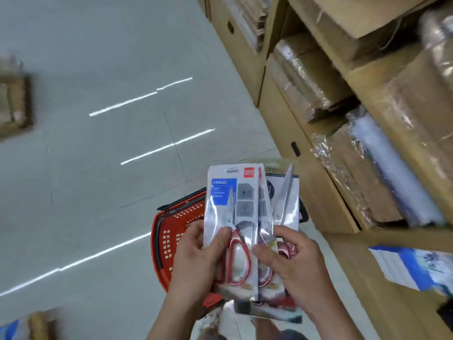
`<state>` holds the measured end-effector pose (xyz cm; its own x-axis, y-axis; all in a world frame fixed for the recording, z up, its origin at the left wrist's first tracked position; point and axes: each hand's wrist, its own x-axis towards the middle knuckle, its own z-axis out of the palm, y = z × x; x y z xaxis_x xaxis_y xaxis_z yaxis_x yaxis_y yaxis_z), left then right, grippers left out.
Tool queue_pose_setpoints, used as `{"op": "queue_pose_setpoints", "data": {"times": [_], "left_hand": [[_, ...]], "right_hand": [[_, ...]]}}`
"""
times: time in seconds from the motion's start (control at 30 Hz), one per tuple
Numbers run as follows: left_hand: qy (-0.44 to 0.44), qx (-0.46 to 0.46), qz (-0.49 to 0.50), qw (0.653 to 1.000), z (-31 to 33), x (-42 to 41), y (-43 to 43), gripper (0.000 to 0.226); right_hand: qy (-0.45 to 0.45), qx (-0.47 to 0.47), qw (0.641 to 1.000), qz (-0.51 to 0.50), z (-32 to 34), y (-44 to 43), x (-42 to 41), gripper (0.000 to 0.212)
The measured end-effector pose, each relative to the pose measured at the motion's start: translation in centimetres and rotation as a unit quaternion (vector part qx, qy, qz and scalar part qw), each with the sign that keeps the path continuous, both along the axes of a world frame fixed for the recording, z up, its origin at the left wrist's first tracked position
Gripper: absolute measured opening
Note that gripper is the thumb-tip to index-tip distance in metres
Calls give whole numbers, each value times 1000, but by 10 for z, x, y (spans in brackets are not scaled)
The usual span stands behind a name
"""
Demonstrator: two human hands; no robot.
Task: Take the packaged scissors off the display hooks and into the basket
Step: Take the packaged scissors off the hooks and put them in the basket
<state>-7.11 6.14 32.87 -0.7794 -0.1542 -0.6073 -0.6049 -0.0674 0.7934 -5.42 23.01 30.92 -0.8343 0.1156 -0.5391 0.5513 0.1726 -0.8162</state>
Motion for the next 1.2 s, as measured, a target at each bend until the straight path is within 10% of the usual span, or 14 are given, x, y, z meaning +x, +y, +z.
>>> {"op": "queue_pose_setpoints", "data": {"times": [0.4, 0.67, 1.07, 1.2], "left_hand": [[113, 91, -149, 978, 154, 44, 6, 28], [180, 147, -302, 925, 224, 101, 87, 28], [285, 208, -423, 834, 282, 200, 268, 54], [317, 215, -444, 810, 303, 224, 338, 21]], "right_hand": [[128, 55, 963, -233, 180, 9, 110, 45], [266, 140, 903, -307, 260, 47, 207, 70], [254, 194, 836, -446, 283, 180, 336, 35], [261, 180, 827, -464, 292, 241, 372, 35]]}}
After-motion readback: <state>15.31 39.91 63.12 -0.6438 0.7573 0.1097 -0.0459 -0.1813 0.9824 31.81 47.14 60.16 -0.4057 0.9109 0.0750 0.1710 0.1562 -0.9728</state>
